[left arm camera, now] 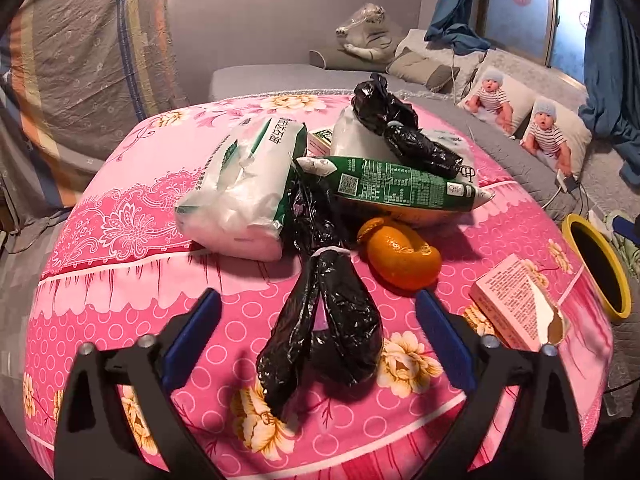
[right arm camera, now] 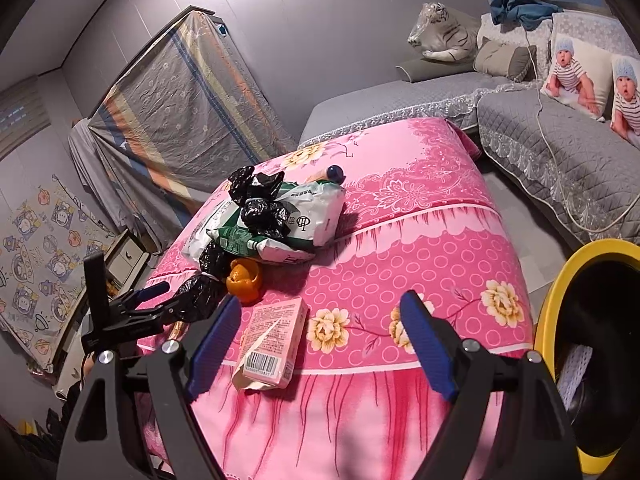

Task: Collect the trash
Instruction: 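Return to the bed and grasp the black plastic bag with the left gripper, then grasp the pink paper box with the right gripper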

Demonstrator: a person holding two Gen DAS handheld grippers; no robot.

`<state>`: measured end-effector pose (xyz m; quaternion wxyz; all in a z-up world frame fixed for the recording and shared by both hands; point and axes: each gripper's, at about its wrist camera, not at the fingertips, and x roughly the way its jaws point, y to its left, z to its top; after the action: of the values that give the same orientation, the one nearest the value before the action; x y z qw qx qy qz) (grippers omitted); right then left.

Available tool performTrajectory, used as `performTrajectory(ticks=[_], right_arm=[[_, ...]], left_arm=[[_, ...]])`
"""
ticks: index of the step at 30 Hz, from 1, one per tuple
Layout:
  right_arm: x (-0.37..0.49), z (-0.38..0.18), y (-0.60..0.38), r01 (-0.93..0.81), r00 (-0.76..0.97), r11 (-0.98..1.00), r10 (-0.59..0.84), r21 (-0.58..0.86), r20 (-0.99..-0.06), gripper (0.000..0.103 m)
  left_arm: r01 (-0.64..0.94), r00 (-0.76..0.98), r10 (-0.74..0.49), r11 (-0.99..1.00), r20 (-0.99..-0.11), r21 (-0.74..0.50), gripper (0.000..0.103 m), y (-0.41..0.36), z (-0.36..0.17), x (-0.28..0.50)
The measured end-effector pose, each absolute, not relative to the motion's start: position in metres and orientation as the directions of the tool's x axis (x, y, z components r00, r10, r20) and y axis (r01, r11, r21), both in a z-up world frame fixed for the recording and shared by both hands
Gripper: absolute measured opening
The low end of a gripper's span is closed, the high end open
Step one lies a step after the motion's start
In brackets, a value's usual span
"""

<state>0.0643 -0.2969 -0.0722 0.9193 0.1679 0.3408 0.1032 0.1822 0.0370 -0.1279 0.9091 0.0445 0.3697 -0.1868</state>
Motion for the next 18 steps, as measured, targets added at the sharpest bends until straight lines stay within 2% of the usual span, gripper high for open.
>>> performTrajectory(ticks=[2,4,8,12,18], right_arm=[[0.063,-0.071,-0.297,-0.081,0.746,0.922,0.308,0.379,-0.59,0.078],[0.062,-0.07,-0.294,-0.1,0.746,0.922,0.318,0.374,-0.585,0.078],[0.058,-0.065,-0.277,-0.168,0.743,0.936,0.326,0.308,-0.584,0.078],[0.058,-0.067,-0.256,-0.23,0.71,0.934,0.353,0.274,-0.609,0.078],[0.065,-0.09,-0.228,-0.22,0.641,0.943,0.333,0.25,-0.691,0.078]], left_arm=[[0.371,0.643,-0.303,0.927,-0.703,-0.06,0.044,0.036,-0.131,0.184],[0.367,0.632,-0.322,0.926,-0.705,-0.094,0.019,0.039,-0.132,0.185],[0.363,0.659,-0.315,0.929,-0.683,-0.078,0.017,0.041,-0.127,0.178],[0.356,0.689,-0.351,0.926,-0.634,-0.126,0.015,0.051,-0.113,0.168],[0.33,0.784,-0.388,0.922,-0.485,-0.204,0.015,0.076,-0.081,0.123]])
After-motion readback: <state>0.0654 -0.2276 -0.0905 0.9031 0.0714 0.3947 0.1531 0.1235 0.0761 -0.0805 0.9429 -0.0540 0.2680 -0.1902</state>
